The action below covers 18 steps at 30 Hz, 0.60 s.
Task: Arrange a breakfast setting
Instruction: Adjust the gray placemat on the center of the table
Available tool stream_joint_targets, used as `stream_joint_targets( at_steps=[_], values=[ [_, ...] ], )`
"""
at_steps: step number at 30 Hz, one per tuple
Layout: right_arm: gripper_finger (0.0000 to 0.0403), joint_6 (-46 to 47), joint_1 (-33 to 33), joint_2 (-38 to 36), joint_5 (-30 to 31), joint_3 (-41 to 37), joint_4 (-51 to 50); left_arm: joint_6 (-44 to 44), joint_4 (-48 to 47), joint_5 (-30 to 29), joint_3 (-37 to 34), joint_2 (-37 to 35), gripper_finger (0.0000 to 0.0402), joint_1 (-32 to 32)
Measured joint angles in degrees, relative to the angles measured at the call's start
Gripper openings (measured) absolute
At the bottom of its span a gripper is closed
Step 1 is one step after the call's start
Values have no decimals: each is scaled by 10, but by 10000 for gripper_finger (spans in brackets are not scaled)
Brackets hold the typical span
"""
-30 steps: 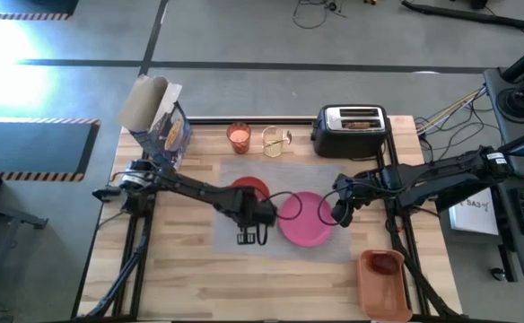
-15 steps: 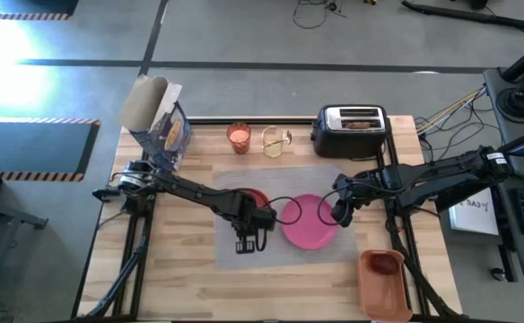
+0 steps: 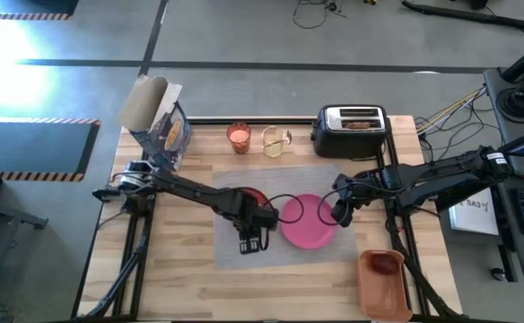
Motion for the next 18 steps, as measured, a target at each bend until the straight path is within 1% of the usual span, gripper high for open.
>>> stream_joint_targets(
  at_steps=[4, 8, 18],
  values=[
    [137, 0, 0, 0, 0, 0, 0, 3, -17, -2, 33, -1, 103, -18],
    [137, 0, 0, 0, 0, 0, 0, 4, -21, -14, 53, -1, 92, -46],
    [137, 0, 0, 0, 0, 0, 0, 17, -14, -20, 42, -2, 61, -129]
  ],
)
